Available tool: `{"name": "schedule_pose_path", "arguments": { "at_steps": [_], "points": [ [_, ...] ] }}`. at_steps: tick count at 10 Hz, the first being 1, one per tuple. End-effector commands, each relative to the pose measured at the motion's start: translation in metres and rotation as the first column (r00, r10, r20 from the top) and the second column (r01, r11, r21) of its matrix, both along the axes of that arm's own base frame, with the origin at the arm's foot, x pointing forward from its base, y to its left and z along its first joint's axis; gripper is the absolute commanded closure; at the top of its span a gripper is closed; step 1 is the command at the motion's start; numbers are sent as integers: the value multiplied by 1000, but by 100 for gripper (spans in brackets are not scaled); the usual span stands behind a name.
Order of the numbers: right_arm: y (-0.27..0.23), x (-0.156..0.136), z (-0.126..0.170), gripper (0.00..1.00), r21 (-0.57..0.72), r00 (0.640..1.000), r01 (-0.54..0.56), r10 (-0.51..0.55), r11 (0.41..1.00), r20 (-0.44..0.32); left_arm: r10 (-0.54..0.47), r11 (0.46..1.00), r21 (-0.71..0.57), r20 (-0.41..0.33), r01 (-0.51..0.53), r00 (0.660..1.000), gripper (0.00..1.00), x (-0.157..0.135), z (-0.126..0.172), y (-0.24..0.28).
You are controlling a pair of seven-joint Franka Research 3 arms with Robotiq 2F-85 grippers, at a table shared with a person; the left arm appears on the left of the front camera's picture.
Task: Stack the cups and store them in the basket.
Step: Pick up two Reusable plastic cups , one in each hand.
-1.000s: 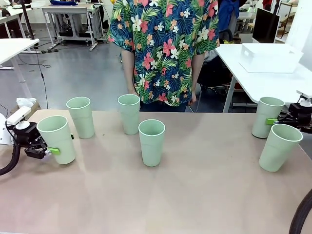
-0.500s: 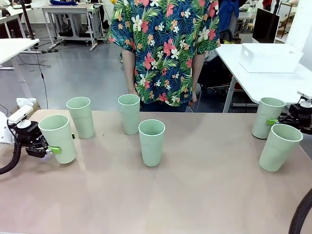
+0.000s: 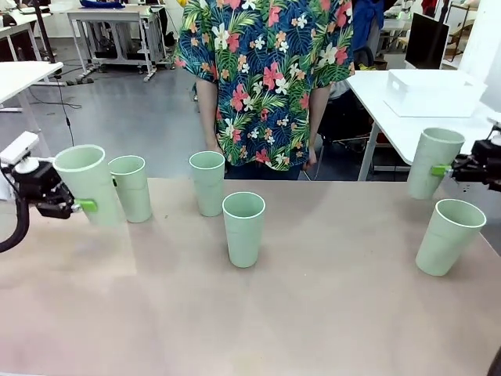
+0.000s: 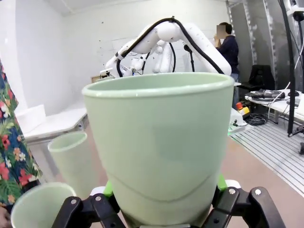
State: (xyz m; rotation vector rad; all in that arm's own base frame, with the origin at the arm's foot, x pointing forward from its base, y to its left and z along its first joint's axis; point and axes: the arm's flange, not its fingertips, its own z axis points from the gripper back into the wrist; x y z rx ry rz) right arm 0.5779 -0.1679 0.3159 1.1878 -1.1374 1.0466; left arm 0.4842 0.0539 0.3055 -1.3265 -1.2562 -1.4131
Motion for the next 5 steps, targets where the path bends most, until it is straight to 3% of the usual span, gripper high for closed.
{"name": "schedule_pose_path", "arguments": {
  "at_steps": [1,5],
  "points": [
    [25,-22,32,13,-22,997,73,-73,997,-11,49,998,-28,24,-48,999,16,-21,27,-10],
    [62,-72,70,13,-8,994,113,-112,994,15,120,992,-26,32,-120,992,16,-35,81,-37]
  ]
}}
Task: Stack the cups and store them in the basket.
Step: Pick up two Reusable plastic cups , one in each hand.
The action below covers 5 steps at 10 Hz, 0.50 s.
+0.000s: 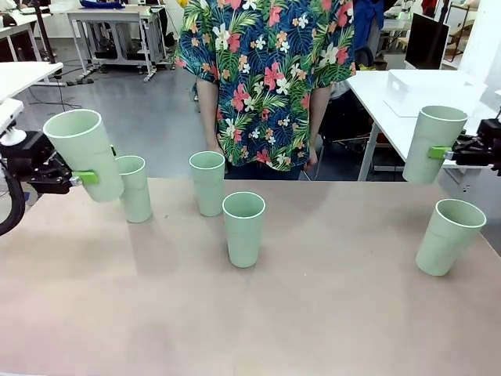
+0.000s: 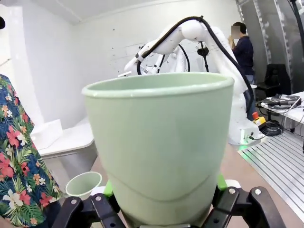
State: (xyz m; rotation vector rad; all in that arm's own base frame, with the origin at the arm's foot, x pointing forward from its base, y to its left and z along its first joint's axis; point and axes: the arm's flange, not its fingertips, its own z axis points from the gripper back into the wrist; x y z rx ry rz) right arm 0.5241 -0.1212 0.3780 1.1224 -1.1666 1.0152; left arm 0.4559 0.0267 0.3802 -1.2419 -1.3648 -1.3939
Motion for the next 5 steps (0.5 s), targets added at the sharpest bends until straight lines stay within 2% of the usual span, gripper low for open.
{"name": "schedule_pose_path", "arguments": {
  "at_steps": [1,5],
  "points": [
    [22,-34,10,13,19,999,43,-43,999,-4,53,999,6,-49,-53,997,16,-6,12,-18],
    [46,-101,21,13,44,1000,11,-11,999,10,62,998,1,-90,-62,994,16,-16,18,-56]
  ]
}}
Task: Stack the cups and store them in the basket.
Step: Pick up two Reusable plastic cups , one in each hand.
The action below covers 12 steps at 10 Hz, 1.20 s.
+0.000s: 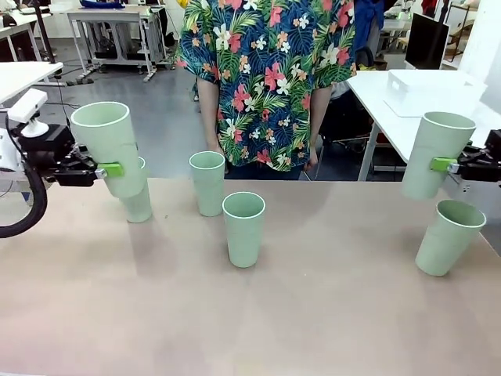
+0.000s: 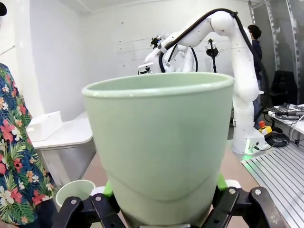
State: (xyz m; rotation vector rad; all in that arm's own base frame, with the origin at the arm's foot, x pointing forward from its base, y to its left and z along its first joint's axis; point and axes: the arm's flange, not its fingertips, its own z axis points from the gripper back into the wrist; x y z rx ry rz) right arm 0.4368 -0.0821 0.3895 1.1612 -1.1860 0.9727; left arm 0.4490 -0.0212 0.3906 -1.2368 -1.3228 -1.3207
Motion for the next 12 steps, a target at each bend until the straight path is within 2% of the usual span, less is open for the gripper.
{"name": "schedule_pose_path", "arguments": {
  "at_steps": [1,5,10,12],
  "points": [
    [10,-27,12,13,-12,999,-18,19,1000,37,31,999,-7,-26,-31,999,16,-15,7,-16],
    [18,-50,24,13,-49,998,-37,39,998,49,-1,1000,6,-28,1,1000,16,-39,12,-26],
    [23,-52,25,13,-77,998,-50,52,996,28,2,1000,-20,-26,-2,1000,16,-52,19,-13],
    [44,-50,19,13,-89,998,-55,58,994,24,1,1000,-29,-31,-2,1000,16,-52,20,-2]
  ]
}}
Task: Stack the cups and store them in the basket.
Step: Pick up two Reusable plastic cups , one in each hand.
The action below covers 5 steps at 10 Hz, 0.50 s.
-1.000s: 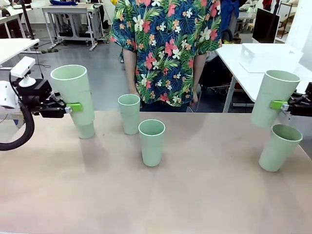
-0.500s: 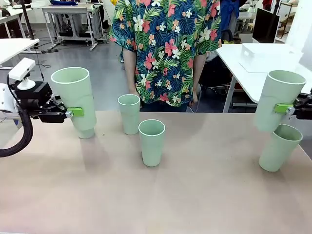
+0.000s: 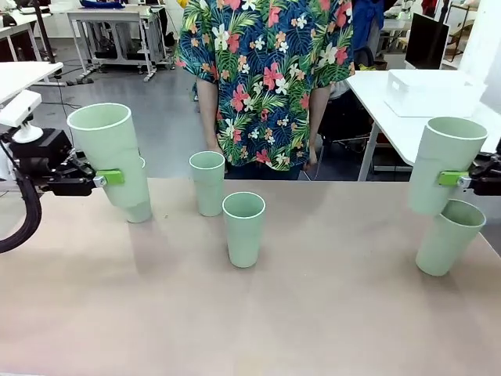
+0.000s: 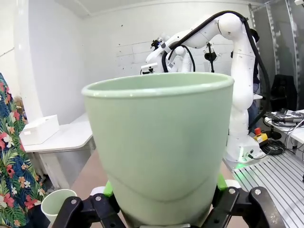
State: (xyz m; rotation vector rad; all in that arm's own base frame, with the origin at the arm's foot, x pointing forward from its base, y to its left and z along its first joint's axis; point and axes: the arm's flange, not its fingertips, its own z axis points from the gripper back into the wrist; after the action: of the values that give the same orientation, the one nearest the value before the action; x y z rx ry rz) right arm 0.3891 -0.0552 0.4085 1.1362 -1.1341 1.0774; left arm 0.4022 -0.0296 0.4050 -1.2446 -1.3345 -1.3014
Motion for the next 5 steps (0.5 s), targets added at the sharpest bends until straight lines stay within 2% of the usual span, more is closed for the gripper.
{"name": "schedule_pose_path", "arguments": {
  "at_steps": [1,4,5],
  "points": [
    [27,-3,-5,13,-21,1000,0,0,1000,-13,-6,1000,-11,-27,6,1000,16,-5,5,9],
    [28,-9,-12,13,13,1000,-18,18,1000,-11,1,1000,24,-39,0,999,16,-4,7,7],
    [27,-3,-15,13,-23,999,-25,24,999,-28,9,1000,-5,-11,-9,1000,16,-1,1,8]
  ]
}}
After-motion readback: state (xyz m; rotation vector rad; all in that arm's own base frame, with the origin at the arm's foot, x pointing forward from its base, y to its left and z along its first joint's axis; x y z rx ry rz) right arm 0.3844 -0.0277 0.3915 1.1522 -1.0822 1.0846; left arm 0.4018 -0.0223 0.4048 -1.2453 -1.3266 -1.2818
